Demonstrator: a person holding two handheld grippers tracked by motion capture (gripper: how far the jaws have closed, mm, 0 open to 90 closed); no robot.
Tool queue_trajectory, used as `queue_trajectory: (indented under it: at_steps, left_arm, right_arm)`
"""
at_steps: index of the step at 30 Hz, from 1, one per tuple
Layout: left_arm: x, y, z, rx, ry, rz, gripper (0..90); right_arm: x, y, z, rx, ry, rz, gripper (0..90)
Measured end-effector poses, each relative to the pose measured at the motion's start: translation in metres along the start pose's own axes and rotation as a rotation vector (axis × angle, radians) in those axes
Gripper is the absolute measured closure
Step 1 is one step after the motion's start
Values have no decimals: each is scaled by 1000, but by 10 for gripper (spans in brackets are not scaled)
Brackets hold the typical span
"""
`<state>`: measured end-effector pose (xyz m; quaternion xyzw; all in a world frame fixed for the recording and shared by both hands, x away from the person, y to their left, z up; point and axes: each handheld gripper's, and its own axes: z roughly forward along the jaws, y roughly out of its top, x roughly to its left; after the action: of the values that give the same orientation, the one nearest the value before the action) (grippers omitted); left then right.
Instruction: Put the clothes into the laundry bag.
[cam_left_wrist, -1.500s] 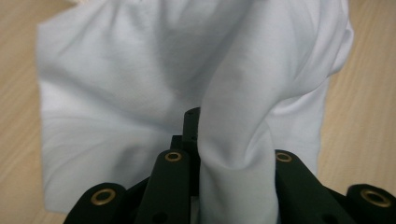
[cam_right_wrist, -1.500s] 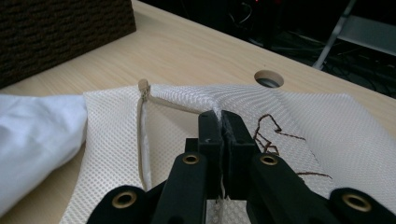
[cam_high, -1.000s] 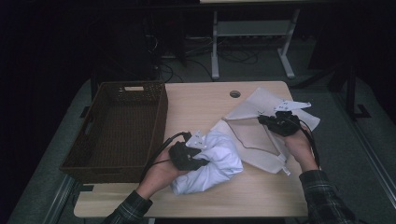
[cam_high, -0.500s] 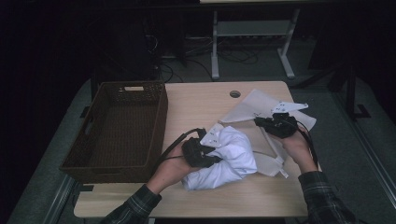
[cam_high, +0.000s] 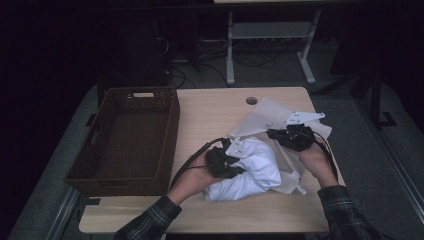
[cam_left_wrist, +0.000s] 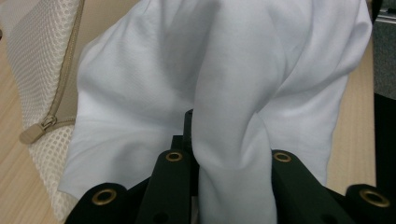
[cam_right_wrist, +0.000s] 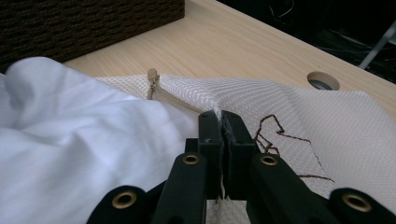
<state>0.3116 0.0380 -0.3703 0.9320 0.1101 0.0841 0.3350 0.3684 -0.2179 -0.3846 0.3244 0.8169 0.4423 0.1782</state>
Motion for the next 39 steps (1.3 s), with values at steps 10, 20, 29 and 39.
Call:
queue_trajectory:
  at_steps: [10, 20, 29, 39]
  left_arm:
    - [11, 4, 21, 21, 21, -6, 779]
    - [20, 5, 30, 34, 45, -26, 779]
    - [31, 2, 36, 44, 79, -81, 779]
    - [44, 0, 46, 79, 137, -145, 782]
  right_arm:
    - [3, 1, 2, 4, 16, -6, 868]
    - [4, 2, 2, 7, 26, -8, 868]
    - [5, 2, 3, 10, 35, -9, 868]
    - [9, 5, 4, 6, 59, 0, 868]
